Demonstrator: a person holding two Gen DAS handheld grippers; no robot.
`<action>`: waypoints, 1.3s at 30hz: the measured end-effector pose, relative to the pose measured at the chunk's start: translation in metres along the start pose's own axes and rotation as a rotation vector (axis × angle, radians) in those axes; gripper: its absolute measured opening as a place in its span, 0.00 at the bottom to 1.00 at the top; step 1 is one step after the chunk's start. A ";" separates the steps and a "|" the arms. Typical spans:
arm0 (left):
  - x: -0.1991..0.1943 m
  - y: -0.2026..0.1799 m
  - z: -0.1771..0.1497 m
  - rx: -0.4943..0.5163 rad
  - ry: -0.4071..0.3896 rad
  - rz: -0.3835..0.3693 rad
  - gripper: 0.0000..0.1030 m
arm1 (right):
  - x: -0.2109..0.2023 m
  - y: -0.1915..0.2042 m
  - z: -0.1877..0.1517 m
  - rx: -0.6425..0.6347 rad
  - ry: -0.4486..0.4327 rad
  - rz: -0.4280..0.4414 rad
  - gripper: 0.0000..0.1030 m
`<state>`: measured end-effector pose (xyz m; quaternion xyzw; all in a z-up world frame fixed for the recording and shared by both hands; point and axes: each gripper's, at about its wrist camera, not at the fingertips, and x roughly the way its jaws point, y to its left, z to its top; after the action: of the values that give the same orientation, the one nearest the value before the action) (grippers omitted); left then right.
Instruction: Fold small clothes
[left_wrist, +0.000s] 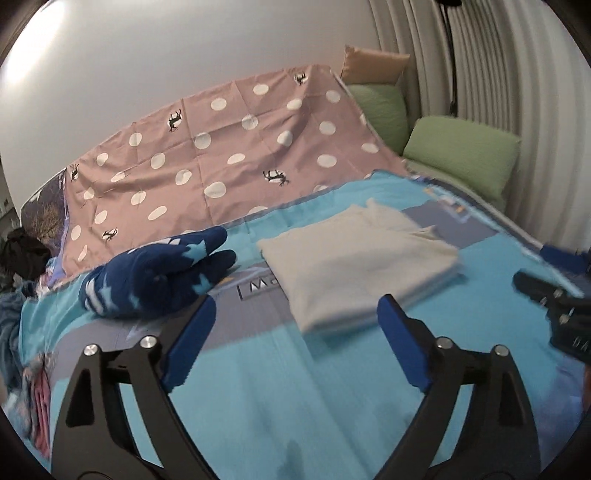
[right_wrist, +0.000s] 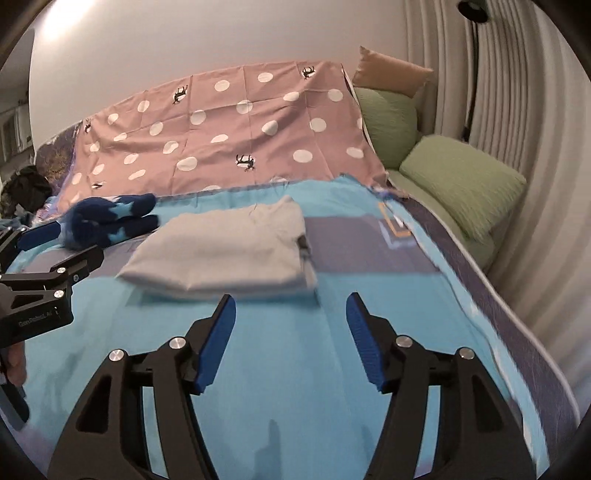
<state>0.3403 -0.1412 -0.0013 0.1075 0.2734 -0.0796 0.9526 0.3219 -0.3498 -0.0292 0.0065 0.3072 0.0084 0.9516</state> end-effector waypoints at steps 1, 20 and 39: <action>-0.016 -0.002 -0.004 -0.009 -0.011 -0.008 0.91 | -0.008 0.000 -0.004 0.011 0.007 0.018 0.64; -0.211 -0.011 -0.086 -0.121 -0.115 -0.042 0.98 | -0.179 0.028 -0.084 0.074 -0.055 -0.028 0.87; -0.262 -0.002 -0.119 -0.144 -0.116 -0.041 0.98 | -0.223 0.053 -0.109 0.072 -0.090 -0.056 0.91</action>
<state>0.0604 -0.0893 0.0408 0.0282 0.2251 -0.0852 0.9702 0.0771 -0.3006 0.0139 0.0324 0.2644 -0.0294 0.9634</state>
